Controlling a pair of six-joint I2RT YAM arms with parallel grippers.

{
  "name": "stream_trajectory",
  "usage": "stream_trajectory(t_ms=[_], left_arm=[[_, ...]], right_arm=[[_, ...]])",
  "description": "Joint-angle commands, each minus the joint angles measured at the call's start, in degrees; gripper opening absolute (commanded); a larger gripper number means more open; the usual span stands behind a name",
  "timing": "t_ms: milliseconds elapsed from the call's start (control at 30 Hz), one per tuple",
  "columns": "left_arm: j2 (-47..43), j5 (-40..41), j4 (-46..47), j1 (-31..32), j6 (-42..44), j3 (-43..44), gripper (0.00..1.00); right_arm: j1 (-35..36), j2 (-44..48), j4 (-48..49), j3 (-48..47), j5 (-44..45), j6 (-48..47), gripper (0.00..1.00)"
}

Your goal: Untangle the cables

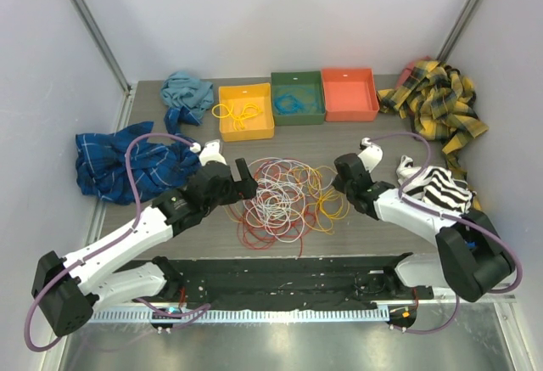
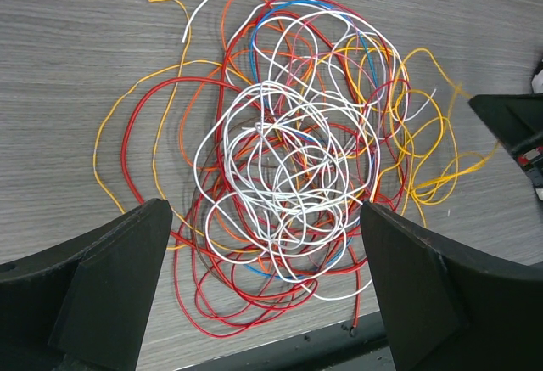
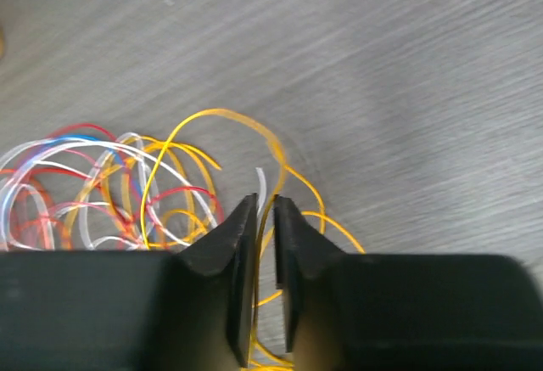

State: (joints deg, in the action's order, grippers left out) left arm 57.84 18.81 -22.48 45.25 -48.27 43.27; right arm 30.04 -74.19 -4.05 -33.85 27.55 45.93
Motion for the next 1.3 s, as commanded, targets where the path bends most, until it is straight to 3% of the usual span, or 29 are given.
stream_trajectory(t_ms=[0,33,67,333,500,567,600,733,1033,1267], left_arm=[[-1.07,-0.53,1.82,0.01,-0.68,1.47,0.98],[-1.07,-0.53,2.0,0.01,-0.6,1.56,0.98],[-1.15,-0.53,2.26,0.01,-0.42,1.65,0.98],[2.96,-1.93,5.6,0.1,2.56,6.82,0.97],[5.87,-7.97,16.81,0.1,5.02,8.94,1.0],[6.92,-10.71,22.1,0.1,5.55,8.07,1.0],[7.19,-12.64,29.09,0.1,5.73,7.54,1.0],[8.69,-9.77,40.48,0.1,8.18,4.73,1.0],[16.24,-14.05,53.31,0.1,14.25,3.67,1.0],[22.92,-18.54,54.3,0.1,13.56,6.21,1.0]], right_arm=[[0.02,6.32,6.17,-0.87,0.4,-0.58,0.13],[0.1,7.65,5.47,-1.22,0.49,-0.75,0.02],[0.1,9.23,4.5,-1.74,0.49,-1.02,0.01],[1.68,20.75,-3.23,-14.57,-2.93,-6.73,0.01],[2.83,21.28,-7.36,-22.48,-8.65,-8.66,0.01],[3.0,21.81,-7.98,-23.89,-10.23,-8.4,0.01],[3.0,22.07,-8.07,-23.99,-10.5,-8.14,0.01],[3.0,23.3,-9.13,-25.48,-12.34,-7.88,0.01],[3.0,26.55,-12.56,-28.73,-14.37,-8.75,0.01],[2.92,27.79,-13.08,-27.68,-16.12,-8.23,0.01]])
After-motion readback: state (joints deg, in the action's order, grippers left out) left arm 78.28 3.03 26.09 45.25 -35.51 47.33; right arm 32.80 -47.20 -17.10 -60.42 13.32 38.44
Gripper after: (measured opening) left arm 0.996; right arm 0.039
